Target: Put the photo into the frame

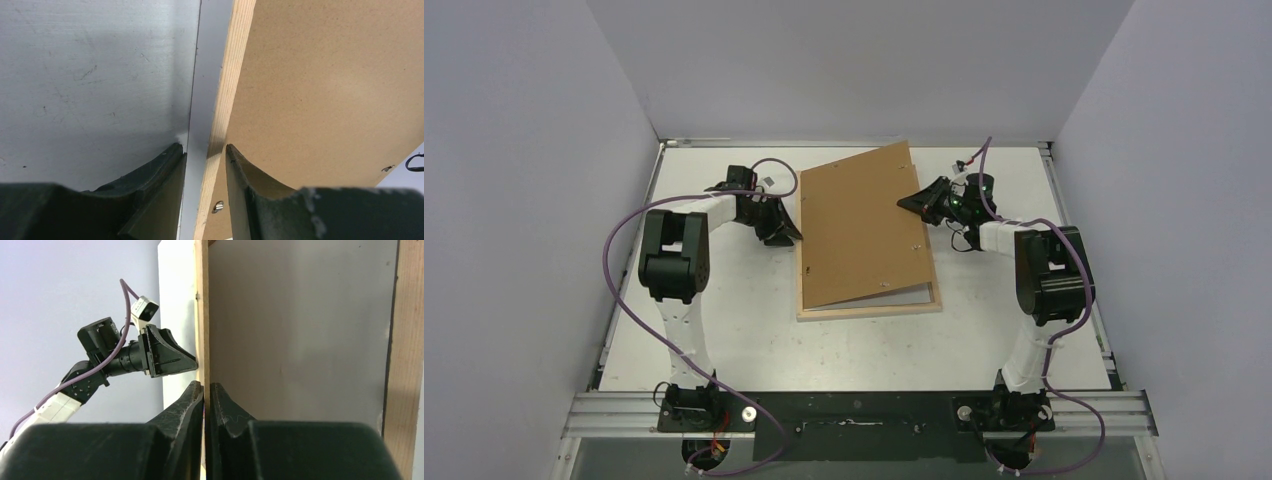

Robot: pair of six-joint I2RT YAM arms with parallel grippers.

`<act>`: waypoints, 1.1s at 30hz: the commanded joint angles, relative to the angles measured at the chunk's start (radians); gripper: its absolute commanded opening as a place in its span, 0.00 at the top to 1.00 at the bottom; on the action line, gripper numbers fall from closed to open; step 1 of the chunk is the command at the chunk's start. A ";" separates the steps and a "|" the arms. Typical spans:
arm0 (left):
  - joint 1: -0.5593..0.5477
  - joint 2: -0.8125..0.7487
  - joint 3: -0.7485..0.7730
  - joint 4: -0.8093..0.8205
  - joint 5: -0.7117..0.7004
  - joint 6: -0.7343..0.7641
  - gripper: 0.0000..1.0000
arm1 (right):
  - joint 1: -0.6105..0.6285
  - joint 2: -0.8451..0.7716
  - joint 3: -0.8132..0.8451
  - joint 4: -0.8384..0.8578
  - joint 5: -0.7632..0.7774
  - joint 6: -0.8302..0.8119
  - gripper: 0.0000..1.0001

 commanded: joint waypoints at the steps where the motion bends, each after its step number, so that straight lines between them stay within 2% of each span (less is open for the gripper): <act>1: -0.004 0.033 0.030 -0.027 -0.055 0.044 0.66 | -0.012 0.008 0.015 0.043 -0.032 -0.014 1.00; 13: -0.005 0.053 0.045 -0.042 -0.076 0.060 0.66 | -0.026 0.015 -0.005 0.131 -0.092 0.024 1.00; 21: -0.005 0.052 0.043 -0.043 -0.078 0.061 0.66 | 0.004 0.032 -0.048 0.205 -0.059 0.078 1.00; 28: -0.005 0.051 0.042 -0.044 -0.078 0.060 0.66 | 0.003 0.031 -0.066 0.210 -0.056 0.073 0.88; 31: -0.005 0.049 0.044 -0.045 -0.078 0.062 0.66 | -0.003 0.026 -0.057 0.170 -0.061 0.037 0.77; 33: -0.005 0.046 0.044 -0.047 -0.082 0.063 0.66 | -0.007 0.016 -0.044 0.132 -0.061 0.000 0.77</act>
